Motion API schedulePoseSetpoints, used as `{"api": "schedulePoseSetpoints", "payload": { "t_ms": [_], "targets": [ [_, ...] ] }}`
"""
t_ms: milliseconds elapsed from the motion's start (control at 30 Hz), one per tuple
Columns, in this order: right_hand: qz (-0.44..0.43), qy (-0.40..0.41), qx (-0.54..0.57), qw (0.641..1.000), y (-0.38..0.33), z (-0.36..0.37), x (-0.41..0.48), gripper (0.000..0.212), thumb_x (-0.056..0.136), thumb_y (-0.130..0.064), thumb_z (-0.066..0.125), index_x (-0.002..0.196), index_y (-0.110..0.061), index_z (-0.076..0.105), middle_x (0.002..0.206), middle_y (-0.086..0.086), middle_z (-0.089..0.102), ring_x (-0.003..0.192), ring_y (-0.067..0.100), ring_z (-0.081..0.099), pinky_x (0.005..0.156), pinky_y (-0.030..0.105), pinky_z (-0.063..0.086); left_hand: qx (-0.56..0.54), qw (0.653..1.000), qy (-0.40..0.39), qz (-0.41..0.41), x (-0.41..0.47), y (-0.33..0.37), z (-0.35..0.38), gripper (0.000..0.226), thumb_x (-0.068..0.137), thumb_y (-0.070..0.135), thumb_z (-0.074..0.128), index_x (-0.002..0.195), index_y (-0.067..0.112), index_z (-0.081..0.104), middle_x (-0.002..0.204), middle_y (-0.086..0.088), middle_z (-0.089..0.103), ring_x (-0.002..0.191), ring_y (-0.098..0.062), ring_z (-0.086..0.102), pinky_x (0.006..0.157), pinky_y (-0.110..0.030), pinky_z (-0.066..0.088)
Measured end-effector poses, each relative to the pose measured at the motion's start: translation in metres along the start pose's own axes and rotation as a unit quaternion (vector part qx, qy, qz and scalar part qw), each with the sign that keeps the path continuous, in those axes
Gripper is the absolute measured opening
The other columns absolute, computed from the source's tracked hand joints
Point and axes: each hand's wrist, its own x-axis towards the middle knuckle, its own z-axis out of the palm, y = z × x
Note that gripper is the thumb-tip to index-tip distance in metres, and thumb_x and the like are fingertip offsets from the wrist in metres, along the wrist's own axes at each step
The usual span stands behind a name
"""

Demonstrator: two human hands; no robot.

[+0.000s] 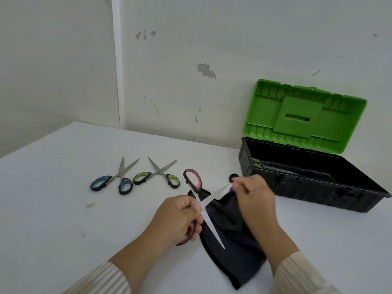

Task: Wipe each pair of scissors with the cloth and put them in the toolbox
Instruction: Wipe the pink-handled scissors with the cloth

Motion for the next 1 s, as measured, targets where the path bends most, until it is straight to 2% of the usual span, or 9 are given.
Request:
{"api": "schedulePoseSetpoints", "payload": {
  "t_ms": [67, 133, 267, 500, 633, 733, 833, 933, 1000],
  "targets": [
    [0.042, 0.064, 0.044, 0.996, -0.001, -0.013, 0.000, 0.011, 0.085, -0.013, 0.060, 0.089, -0.017, 0.069, 0.086, -0.002, 0.059, 0.086, 0.012, 0.056, 0.072, -0.004, 0.031, 0.006, 1.000, 0.002, 0.002, 0.001, 0.001, 0.000, 0.026, 0.093, 0.005, 0.053, 0.068, 0.003, 0.057, 0.054, -0.005, 0.061, 0.044, -0.014, 0.055, 0.046, -0.027, 0.047],
    [-0.030, 0.064, 0.057, 0.996, -0.019, -0.018, -0.009, 0.008, 0.082, -0.014, 0.061, 0.084, -0.017, 0.068, 0.082, -0.004, 0.060, 0.083, 0.006, 0.054, 0.074, -0.001, 0.034, 0.016, 1.000, 0.011, 0.002, 0.002, 0.000, -0.001, 0.025, 0.093, 0.006, 0.054, 0.068, 0.003, 0.058, 0.051, -0.004, 0.060, 0.040, -0.014, 0.054, 0.045, -0.026, 0.046],
    [-0.193, -0.150, -0.006, 0.970, -0.038, 0.006, -0.031, 0.011, 0.080, -0.013, 0.057, 0.083, -0.013, 0.068, 0.080, 0.004, 0.060, 0.072, 0.016, 0.058, 0.067, 0.021, 0.046, 0.023, 1.000, 0.016, 0.008, 0.002, -0.002, 0.002, 0.023, 0.092, 0.002, 0.052, 0.070, 0.001, 0.057, 0.048, -0.004, 0.059, 0.039, -0.014, 0.051, 0.043, -0.024, 0.042],
    [-0.142, -0.165, 0.018, 0.976, -0.033, 0.014, -0.031, 0.017, 0.082, -0.020, 0.055, 0.091, -0.017, 0.068, 0.084, 0.002, 0.059, 0.074, 0.010, 0.055, 0.067, 0.010, 0.041, 0.021, 0.999, 0.022, 0.021, 0.000, 0.000, 0.001, 0.023, 0.092, 0.005, 0.055, 0.070, 0.001, 0.057, 0.051, -0.004, 0.059, 0.040, -0.014, 0.052, 0.044, -0.024, 0.044],
    [-0.005, -0.029, 0.060, 0.998, -0.013, 0.001, -0.009, 0.020, 0.083, -0.010, 0.060, 0.088, -0.028, 0.068, 0.090, 0.001, 0.062, 0.086, 0.016, 0.059, 0.080, 0.010, 0.039, 0.067, 0.995, 0.038, 0.071, -0.002, 0.003, -0.002, 0.026, 0.093, 0.007, 0.054, 0.068, 0.003, 0.061, 0.050, 0.002, 0.060, 0.042, -0.010, 0.050, 0.047, -0.022, 0.046],
    [0.084, 0.001, 0.204, 0.975, -0.004, -0.017, -0.005, 0.034, 0.084, -0.005, 0.056, 0.081, -0.037, 0.068, 0.093, -0.003, 0.063, 0.088, 0.022, 0.063, 0.083, 0.040, 0.051, 0.261, 0.914, 0.125, 0.283, 0.000, -0.003, -0.012, 0.024, 0.091, 0.020, 0.054, 0.072, 0.015, 0.067, 0.056, 0.012, 0.061, 0.052, -0.003, 0.053, 0.053, -0.015, 0.044],
    [0.164, -0.106, 0.373, 0.907, -0.013, -0.024, -0.007, 0.017, 0.075, -0.013, 0.057, 0.073, -0.014, 0.074, 0.088, 0.012, 0.065, 0.082, 0.031, 0.056, 0.068, 0.036, 0.046, 0.431, 0.779, 0.178, 0.419, 0.011, -0.017, -0.026, 0.028, 0.088, 0.031, 0.051, 0.091, 0.017, 0.075, 0.076, 0.008, 0.072, 0.071, -0.011, 0.065, 0.067, -0.022, 0.050],
    [0.226, -0.267, 0.341, 0.872, -0.023, -0.026, -0.010, 0.046, 0.070, -0.051, 0.062, 0.073, -0.006, 0.072, 0.080, 0.029, 0.064, 0.069, 0.030, 0.052, 0.065, 0.036, 0.044, 0.445, 0.767, 0.184, 0.424, 0.018, -0.024, -0.028, 0.030, 0.087, 0.031, 0.051, 0.092, 0.015, 0.075, 0.078, 0.005, 0.073, 0.076, -0.012, 0.060, 0.072, -0.020, 0.046],
    [0.199, -0.329, 0.228, 0.894, -0.026, -0.026, -0.015, 0.052, 0.068, -0.065, 0.062, 0.073, -0.014, 0.072, 0.068, 0.012, 0.067, 0.059, 0.019, 0.053, 0.061, 0.029, 0.045, 0.443, 0.769, 0.195, 0.418, 0.020, -0.025, -0.027, 0.027, 0.087, 0.032, 0.051, 0.092, 0.017, 0.074, 0.077, 0.006, 0.072, 0.077, -0.008, 0.053, 0.070, -0.022, 0.045]
  ]
}}
